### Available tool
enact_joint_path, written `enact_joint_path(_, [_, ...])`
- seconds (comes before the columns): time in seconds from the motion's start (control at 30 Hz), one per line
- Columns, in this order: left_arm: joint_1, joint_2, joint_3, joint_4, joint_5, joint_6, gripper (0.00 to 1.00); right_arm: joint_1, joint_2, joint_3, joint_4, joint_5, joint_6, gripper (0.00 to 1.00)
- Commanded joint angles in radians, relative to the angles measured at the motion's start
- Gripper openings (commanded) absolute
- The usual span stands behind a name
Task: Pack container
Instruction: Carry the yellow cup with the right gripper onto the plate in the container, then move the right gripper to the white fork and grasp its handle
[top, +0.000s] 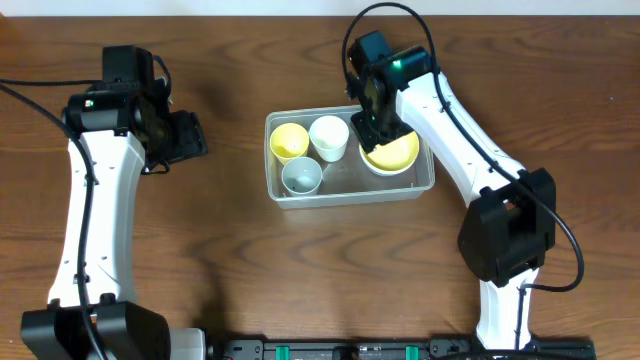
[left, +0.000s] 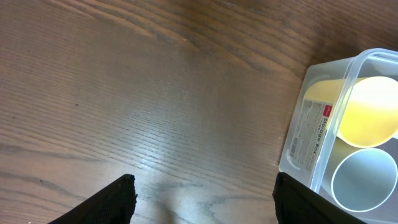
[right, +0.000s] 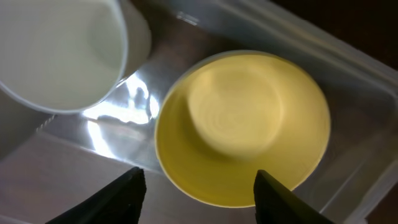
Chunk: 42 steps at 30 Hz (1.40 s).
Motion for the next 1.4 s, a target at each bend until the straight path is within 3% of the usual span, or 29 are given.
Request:
enact_joint_path(0.0, [0.004,0.005,-0.003,-0.002,0.000,-0.002,0.71,-0.054,-0.095,0.031,0.002,0.109,0.132,0.60])
enact_joint_path(0.13, [0.004,0.005,-0.003,-0.002,-0.001,-0.002,0.72,-0.179,-0.235,0.048,0.003,0.161,0.209,0.66])
enact_joint_path(0.23, [0.004,0.005,-0.003,-0.002,-0.001,-0.002,0.72,-0.312,-0.336,0.048,-0.018,0.088,0.203,0.80])
enact_joint_path(0.43, [0.004,0.005,-0.003,-0.002,-0.001,-0.002,0.71,-0.510,-0.378,0.030,-0.238,0.011,0.066,0.82])
enact_joint_path(0.6, [0.004,0.005,-0.003,-0.002,-0.001,-0.002,0.71,-0.552,-0.378,-0.120,-0.266,0.015,0.018,0.82])
enact_joint_path(0.93, [0.004,0.005,-0.003,-0.002,-0.001,-0.002,0.71,-0.554,-0.378,-0.576,0.033,0.016,0.036,0.85])
enact_joint_path(1.37, [0.004,0.005,-0.003,-0.003,-0.001,-0.002,0.71,-0.554,-0.378,-0.892,0.345,0.026,0.029,0.90])
